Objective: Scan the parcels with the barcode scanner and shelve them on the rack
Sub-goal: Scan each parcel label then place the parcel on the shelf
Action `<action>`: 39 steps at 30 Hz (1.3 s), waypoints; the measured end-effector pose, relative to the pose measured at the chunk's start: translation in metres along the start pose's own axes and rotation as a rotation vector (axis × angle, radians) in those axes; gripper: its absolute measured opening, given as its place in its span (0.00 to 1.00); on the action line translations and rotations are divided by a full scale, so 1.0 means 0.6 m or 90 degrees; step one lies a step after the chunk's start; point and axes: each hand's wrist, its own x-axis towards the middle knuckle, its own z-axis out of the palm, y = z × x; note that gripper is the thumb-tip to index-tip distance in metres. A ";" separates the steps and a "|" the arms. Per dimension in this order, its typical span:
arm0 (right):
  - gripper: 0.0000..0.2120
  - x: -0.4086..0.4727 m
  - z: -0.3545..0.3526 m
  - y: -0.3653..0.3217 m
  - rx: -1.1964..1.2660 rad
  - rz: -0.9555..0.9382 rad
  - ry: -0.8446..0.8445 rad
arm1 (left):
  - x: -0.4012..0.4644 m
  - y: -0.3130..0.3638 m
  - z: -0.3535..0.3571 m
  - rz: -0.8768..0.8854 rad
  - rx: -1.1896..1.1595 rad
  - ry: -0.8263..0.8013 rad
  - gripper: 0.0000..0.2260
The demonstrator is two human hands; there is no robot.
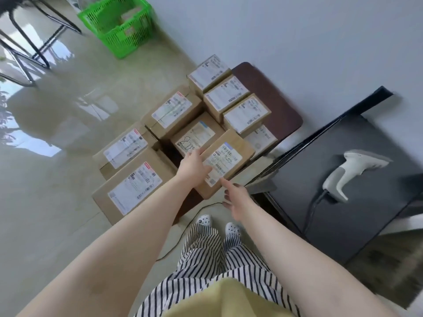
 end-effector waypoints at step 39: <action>0.23 -0.239 -0.121 -0.222 0.136 -0.383 -0.093 | -0.138 0.202 -0.074 0.171 -0.475 -0.099 0.31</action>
